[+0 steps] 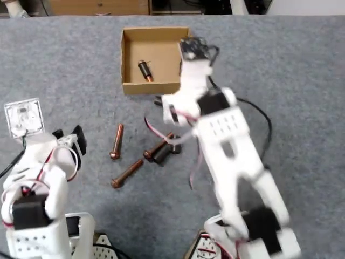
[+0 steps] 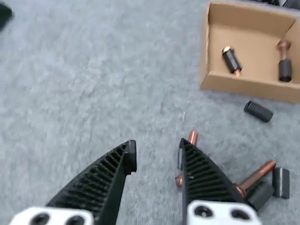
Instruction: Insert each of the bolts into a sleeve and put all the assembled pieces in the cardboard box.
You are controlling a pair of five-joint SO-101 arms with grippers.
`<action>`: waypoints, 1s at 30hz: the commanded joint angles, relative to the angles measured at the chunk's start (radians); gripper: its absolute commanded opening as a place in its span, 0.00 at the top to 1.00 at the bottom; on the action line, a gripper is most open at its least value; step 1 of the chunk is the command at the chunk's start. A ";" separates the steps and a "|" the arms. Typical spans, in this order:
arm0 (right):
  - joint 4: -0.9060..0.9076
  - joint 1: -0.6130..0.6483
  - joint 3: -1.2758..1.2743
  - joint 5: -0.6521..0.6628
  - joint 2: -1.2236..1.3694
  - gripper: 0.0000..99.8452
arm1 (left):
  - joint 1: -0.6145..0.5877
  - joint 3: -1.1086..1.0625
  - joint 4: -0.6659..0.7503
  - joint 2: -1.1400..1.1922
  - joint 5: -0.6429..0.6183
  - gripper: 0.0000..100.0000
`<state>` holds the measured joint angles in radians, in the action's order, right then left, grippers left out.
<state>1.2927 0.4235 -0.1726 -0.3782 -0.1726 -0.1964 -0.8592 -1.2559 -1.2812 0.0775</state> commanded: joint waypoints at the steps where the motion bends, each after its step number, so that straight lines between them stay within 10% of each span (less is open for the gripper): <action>1: 0.080 0.030 0.260 0.133 0.232 0.90 | -0.012 0.008 -0.008 0.082 -0.015 0.83; 12: 0.390 0.053 1.041 0.980 0.875 0.90 | -0.020 -0.035 -0.005 0.150 -0.014 0.85; 19: 0.493 0.048 1.472 0.977 1.102 0.90 | -0.014 -0.110 -0.003 0.090 -0.012 0.85; 30: 0.494 -0.013 1.405 0.971 1.162 0.90 | -0.018 -0.137 -0.008 0.002 0.104 0.85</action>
<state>1.7622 0.4496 1.2436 0.5869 1.0104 -0.2056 -1.0004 -1.2666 -1.2674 0.1634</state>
